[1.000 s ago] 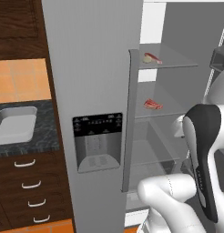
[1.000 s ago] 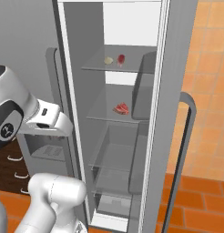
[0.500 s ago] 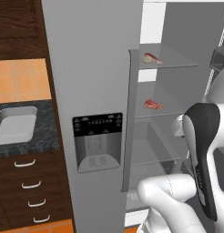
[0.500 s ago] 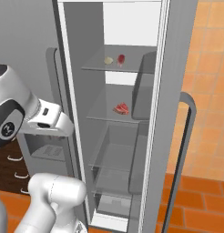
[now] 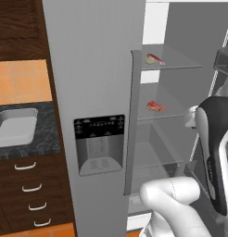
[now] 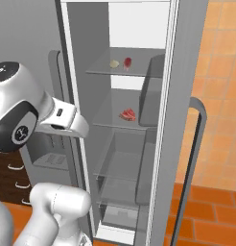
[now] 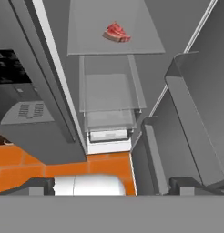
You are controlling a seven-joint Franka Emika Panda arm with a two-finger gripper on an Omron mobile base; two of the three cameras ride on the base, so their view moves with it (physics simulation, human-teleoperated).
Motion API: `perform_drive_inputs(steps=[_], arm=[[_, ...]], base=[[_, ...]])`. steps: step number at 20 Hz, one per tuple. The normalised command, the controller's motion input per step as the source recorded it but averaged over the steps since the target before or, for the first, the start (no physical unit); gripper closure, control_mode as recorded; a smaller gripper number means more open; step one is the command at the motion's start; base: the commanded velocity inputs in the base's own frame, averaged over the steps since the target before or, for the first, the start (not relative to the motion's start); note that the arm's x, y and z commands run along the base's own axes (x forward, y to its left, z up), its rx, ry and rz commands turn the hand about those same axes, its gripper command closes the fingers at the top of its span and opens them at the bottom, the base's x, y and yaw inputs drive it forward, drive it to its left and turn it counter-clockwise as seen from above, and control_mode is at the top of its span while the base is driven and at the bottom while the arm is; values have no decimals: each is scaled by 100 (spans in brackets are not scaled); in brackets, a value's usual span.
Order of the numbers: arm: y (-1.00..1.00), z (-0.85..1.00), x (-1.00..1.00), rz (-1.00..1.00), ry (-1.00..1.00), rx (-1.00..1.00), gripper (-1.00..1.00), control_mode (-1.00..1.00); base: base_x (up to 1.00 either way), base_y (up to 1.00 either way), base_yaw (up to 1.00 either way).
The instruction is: Place one garlic and one steak in each tupperware on the nearby counter, to pack two identical lunches.
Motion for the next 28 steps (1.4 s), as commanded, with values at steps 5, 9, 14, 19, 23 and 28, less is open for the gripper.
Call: perform_drive_inputs(steps=[5, 9, 14, 19, 23, 28], arm=[[-9, 46, 16, 7, -21, 1, -100, -100], [4, 63, 3, 1, -14, 0, -100, -100], [3, 41, 12, 0, -13, -1, -100, -100], [0, 2, 42, 0, -8, 0, -100, -100], [0, 0, 55, 0, -6, -2, -100, -100], [0, 1, 56, 0, -1, -9, -100, -100]], base=[[0, 0, 0], [0, 0, 0], [0, 0, 0], [0, 0, 0], [0, 0, 0], [0, 0, 0]])
